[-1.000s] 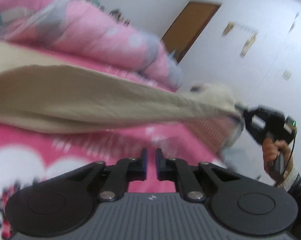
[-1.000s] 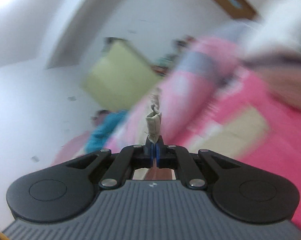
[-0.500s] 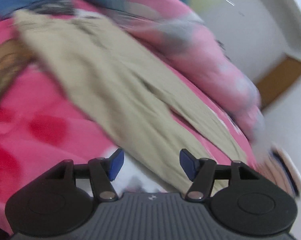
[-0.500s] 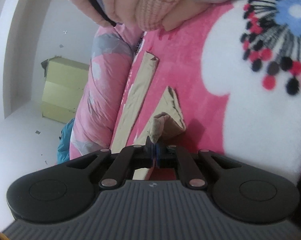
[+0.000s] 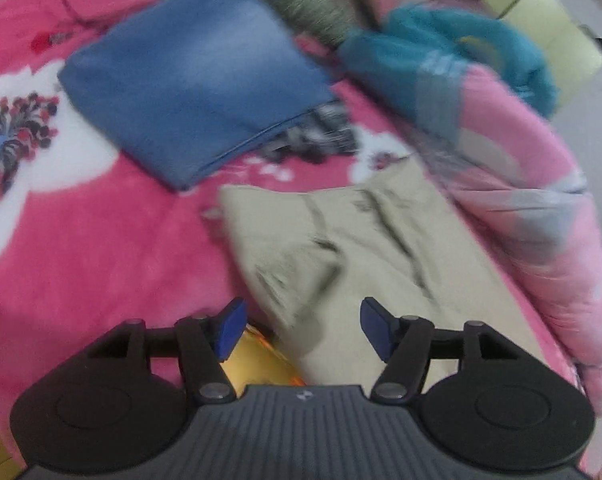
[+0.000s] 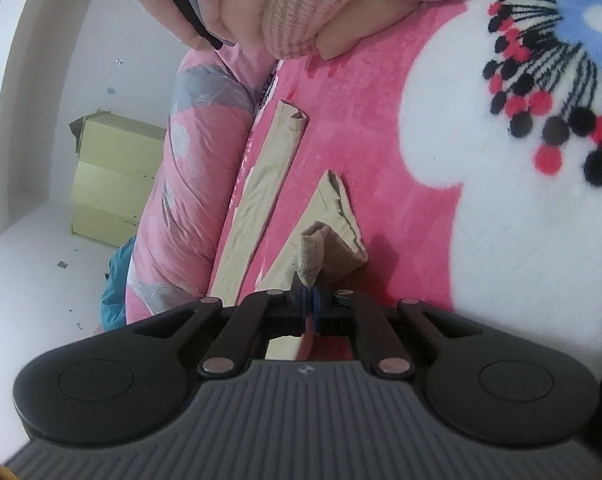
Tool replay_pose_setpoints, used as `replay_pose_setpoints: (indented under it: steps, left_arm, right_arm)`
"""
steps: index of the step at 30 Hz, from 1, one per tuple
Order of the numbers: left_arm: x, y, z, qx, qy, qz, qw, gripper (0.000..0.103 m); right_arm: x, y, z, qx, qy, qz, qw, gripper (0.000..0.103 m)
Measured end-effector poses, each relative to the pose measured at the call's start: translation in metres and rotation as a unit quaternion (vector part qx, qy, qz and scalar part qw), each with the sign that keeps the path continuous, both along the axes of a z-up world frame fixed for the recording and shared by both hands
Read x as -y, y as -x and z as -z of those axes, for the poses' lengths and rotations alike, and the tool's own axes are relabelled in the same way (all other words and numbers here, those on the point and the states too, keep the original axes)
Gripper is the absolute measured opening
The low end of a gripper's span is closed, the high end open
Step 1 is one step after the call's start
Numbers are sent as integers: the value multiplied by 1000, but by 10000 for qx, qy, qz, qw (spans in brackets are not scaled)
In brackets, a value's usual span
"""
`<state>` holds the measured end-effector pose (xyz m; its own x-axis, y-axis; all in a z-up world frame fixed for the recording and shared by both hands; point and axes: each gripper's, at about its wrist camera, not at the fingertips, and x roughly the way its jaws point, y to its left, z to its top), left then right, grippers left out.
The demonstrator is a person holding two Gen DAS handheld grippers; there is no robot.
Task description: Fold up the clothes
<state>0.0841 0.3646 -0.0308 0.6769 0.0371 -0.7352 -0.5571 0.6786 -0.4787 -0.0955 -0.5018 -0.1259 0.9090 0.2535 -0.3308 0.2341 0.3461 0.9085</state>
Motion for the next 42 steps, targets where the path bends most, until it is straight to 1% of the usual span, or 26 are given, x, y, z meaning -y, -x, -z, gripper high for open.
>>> replay_pose_setpoints:
  steps: [3, 4, 6, 7, 10, 11, 14, 15, 16, 17, 19, 21, 22, 24, 27, 28, 30, 31, 32, 33, 35, 37, 38, 40, 41, 42]
  left_arm:
    - [-12, -23, 11, -286, 19, 15, 9996, 53]
    - [-15, -26, 14, -303, 41, 16, 9995, 43]
    - [-14, -33, 17, -263, 21, -15, 9996, 28]
    - [-14, -38, 17, -249, -46, -25, 9997, 11]
    - [-15, -42, 2, -142, -209, -9, 9997, 8]
    - [-13, -31, -11, -55, -256, 14, 9997, 7]
    - [-17, -23, -38, 161, -387, 299, 9987, 7]
    - [-18, -23, -38, 32, -508, 405, 9979, 8]
    - [-19, -26, -32, -183, -681, 548, 9960, 8]
    - [-21, -30, -24, -364, -740, 630, 9946, 8]
    - [-29, -32, -8, -592, -601, 658, 9943, 8]
    - [-33, -29, -9, -494, -492, 634, 9955, 8]
    - [-35, -27, -10, -444, -438, 621, 9961, 8]
    - [-31, -28, -15, -462, -628, 741, 9942, 8]
    - [-30, -33, -11, -640, -742, 762, 9923, 9]
    - [-31, -35, -9, -706, -756, 746, 9918, 9]
    - [-32, -36, -4, -785, -736, 691, 9918, 10]
    - [-33, -36, -2, -804, -723, 671, 9919, 11]
    - [-32, -35, -2, -803, -756, 675, 9916, 15]
    - [-31, -35, -4, -822, -826, 656, 9910, 19]
    - [-29, -29, -12, -855, -1048, 546, 9893, 40]
    - [-25, -21, -21, -830, -1262, 450, 9875, 43]
    - [-18, -14, -30, -791, -1496, 392, 9848, 40]
    - [-5, -2, -46, -711, -1965, 273, 9775, 38]
    - [7, 6, -57, -630, -2245, 320, 9719, 38]
    - [19, 12, -66, -516, -2394, 405, 9687, 38]
  right_arm:
    - [-2, -1, -3, -40, 83, 41, 9999, 2]
    - [-2, -2, -5, -43, 124, 55, 9999, 2]
    - [-4, -2, -9, -40, 234, 78, 9997, 2]
    - [-5, -2, -11, -39, 299, 92, 9995, 2]
    - [-7, -5, -17, -50, 446, 183, 9988, 1]
    - [-7, -5, -20, -29, 429, 220, 9988, 1]
    - [-3, -1, -36, 91, 169, 259, 9995, 1]
    - [-3, -1, -41, 30, 260, 221, 9994, 1]
    - [-4, -1, -43, -106, 423, 164, 9989, 1]
    - [-5, -3, -43, -265, 555, 106, 9981, 1]
    - [-7, -7, -32, -688, 596, 6, 9958, 1]
    - [-8, -9, -23, -995, 587, -71, 9933, 1]
    - [-7, -6, -30, -848, 583, -73, 9947, 1]
    - [-7, 1, -42, -604, 606, -94, 9963, 1]
    - [-8, 10, -49, -682, 862, -268, 9936, 1]
    - [-9, 12, -40, -876, 863, -362, 9918, 1]
    - [-10, 18, -19, -1218, 630, -481, 9894, 1]
    - [-8, 25, -13, -1165, 492, -461, 9909, 1]
    - [-7, 30, -10, -1102, 399, -470, 9920, 1]
    - [-6, 34, -12, -1034, 434, -559, 9921, 1]
    - [-7, 40, -17, -1020, 736, -801, 9888, 2]
    - [-2, 47, -21, -1018, 866, -854, 9873, 7]
    - [3, 53, -22, -1002, 877, -821, 9877, 9]
    - [12, 69, -26, -973, 981, -641, 9883, 13]
    - [17, 76, -30, -961, 1149, -518, 9874, 13]
    - [23, 84, -37, -918, 1353, -379, 9858, 13]
